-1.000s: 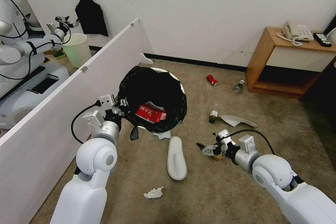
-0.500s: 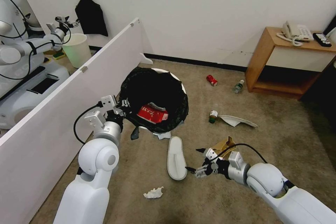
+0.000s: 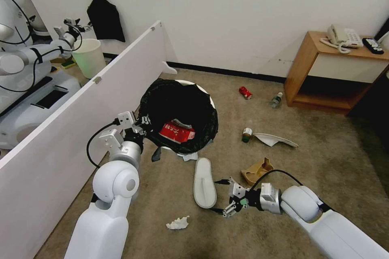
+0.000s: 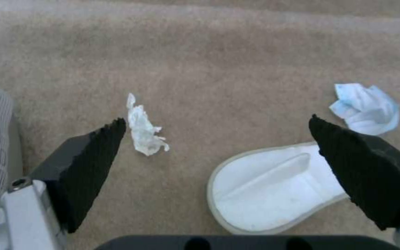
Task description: Pick up the trash bin, then pick up the garbage from the floor and place it into the trash bin.
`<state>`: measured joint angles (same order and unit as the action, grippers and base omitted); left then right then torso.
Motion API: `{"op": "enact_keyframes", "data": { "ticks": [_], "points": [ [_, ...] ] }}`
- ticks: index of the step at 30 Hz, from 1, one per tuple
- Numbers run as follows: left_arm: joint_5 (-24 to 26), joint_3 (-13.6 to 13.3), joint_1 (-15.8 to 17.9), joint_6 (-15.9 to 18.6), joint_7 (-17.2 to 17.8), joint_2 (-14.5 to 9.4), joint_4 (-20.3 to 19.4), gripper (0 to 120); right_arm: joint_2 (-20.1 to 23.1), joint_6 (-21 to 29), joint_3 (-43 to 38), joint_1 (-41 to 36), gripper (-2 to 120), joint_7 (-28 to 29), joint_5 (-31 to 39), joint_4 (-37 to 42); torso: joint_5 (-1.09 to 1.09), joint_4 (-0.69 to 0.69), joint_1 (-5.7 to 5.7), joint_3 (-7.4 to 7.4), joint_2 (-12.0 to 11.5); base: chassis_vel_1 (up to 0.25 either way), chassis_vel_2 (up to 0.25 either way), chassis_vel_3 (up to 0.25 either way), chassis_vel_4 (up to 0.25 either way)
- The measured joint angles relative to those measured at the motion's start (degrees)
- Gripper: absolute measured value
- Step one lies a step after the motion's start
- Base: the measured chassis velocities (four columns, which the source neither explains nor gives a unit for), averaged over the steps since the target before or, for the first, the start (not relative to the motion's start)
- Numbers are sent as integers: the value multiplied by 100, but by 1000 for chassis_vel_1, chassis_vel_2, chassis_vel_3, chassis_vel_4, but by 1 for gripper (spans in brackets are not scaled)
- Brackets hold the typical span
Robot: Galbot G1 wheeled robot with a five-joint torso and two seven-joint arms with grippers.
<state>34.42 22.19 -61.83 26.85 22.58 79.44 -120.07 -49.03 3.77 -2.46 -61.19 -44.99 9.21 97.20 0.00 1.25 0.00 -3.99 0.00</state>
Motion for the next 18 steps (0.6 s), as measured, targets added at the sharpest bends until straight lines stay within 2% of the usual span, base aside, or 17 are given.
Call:
{"op": "enact_keyframes", "data": {
  "ticks": [18],
  "points": [
    [-113, -122, -25, -80, -42, 72, 53, 4, -341, -134, 1296, 843, 100, -110, -141, -806, 0, 0, 0, 0, 0, 0, 0, 0, 0]
  ]
}}
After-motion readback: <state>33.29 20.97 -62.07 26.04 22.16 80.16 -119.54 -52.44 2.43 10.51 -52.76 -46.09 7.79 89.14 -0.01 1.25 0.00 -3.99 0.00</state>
